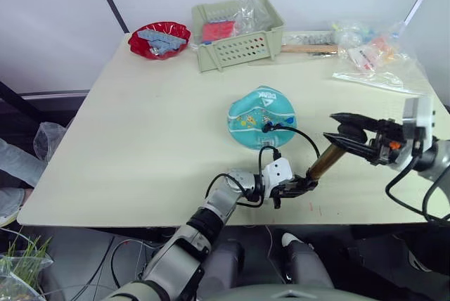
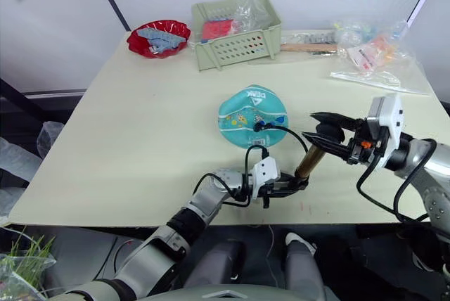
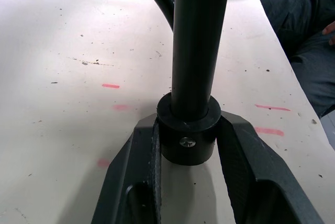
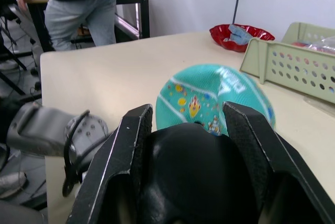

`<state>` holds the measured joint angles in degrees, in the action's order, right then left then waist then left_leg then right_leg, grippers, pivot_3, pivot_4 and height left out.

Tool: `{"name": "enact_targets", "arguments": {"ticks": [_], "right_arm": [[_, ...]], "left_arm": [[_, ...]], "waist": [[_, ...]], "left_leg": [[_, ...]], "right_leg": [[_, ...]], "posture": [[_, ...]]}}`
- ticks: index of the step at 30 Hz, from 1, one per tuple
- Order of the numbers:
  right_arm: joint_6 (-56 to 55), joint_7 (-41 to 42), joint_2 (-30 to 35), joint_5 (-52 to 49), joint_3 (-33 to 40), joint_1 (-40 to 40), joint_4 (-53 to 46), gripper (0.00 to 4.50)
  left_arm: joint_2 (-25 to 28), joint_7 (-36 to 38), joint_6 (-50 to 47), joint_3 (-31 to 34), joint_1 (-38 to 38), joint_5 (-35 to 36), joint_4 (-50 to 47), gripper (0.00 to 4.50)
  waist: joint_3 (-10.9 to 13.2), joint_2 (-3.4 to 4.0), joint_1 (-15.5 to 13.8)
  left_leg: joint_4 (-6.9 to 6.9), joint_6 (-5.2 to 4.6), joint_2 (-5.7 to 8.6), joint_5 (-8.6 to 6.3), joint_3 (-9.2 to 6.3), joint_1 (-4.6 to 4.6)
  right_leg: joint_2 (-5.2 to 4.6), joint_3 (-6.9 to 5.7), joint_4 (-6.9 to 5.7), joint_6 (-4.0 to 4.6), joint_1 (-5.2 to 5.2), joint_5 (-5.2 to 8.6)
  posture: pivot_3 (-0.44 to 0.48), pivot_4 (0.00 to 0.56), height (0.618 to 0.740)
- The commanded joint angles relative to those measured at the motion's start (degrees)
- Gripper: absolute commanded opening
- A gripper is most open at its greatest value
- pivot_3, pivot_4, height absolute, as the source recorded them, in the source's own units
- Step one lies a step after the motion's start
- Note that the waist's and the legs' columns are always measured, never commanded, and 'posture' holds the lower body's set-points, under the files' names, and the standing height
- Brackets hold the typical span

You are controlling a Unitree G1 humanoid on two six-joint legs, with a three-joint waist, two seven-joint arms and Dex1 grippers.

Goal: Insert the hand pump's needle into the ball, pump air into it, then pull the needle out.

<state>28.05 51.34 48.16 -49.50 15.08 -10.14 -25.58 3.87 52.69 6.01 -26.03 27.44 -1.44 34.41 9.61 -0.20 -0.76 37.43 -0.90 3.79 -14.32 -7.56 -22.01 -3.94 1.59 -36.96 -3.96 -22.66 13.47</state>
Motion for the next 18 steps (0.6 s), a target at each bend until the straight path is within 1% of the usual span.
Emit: {"name": "enact_targets", "arguments": {"ticks": [1, 3, 7, 12, 16, 18], "right_arm": [[3.16, -1.66, 2.37, -7.54, 6.28, -3.98, -4.09, 1.67], [4.77, -1.05, 4.89, -9.07, 7.99, -6.47, -3.89, 1.67], [8.22, -2.06, 7.65, -13.44, 10.06, -10.79, -3.14, 1.67], [11.64, -2.09, 10.48, -16.73, 11.31, -13.15, -2.84, 1.67], [13.66, -4.32, 10.58, -19.00, 10.48, -15.80, -3.00, 1.67], [14.20, -4.56, 9.68, -16.65, 7.91, -14.67, -3.80, 1.67]], "left_arm": [[0.33, -0.76, -0.83, 0.20, -0.40, -1.40, 3.64, 1.05], [0.40, -0.61, -0.59, -0.09, -0.27, -1.98, 4.41, 1.05], [0.48, -0.72, 0.52, -0.41, -0.21, -2.72, 5.15, 1.05], [0.26, -0.93, 1.00, -0.16, -0.32, -2.62, 5.64, 1.05], [0.05, -1.18, 1.59, -0.18, -0.68, -2.70, 6.12, 1.05], [-0.06, -0.74, 1.39, -0.38, -0.70, -2.68, 6.21, 1.05]], "waist": [[0.01, -0.01, -0.02], [0.01, 0.00, -0.01], [0.02, -0.03, 0.00], [0.02, -0.03, -0.02], [0.02, -0.02, -0.03], [0.01, -0.01, 0.00]], "left_leg": [[0.00, 0.00, 0.00, 0.00, -0.01, 0.00], [0.00, 0.00, 0.00, 0.00, 0.00, -0.03], [0.00, -0.03, 0.00, -0.02, 0.00, -0.06], [0.00, -0.12, 0.00, -0.07, 0.02, -0.09], [0.00, -0.15, 0.00, -0.09, 0.04, -0.15], [0.00, -0.15, 0.00, -0.09, 0.04, -0.27]], "right_leg": [[0.00, -0.01, 0.01, 0.00, 0.00, 0.00], [-0.01, -0.02, 0.01, 0.00, -0.02, 0.00], [-0.01, -0.03, 0.04, 0.00, -0.03, 0.00], [-0.05, -0.03, 0.10, 0.01, -0.04, -0.01], [-0.06, -0.01, 0.12, 0.01, -0.09, -0.01], [-0.06, -0.02, 0.12, 0.02, -0.22, -0.01]], "posture": [[0.000, 0.150, 0.740], [0.000, 0.150, 0.740], [0.000, 0.150, 0.740], [0.000, 0.150, 0.740], [0.000, 0.150, 0.740], [0.000, 0.150, 0.740]]}}
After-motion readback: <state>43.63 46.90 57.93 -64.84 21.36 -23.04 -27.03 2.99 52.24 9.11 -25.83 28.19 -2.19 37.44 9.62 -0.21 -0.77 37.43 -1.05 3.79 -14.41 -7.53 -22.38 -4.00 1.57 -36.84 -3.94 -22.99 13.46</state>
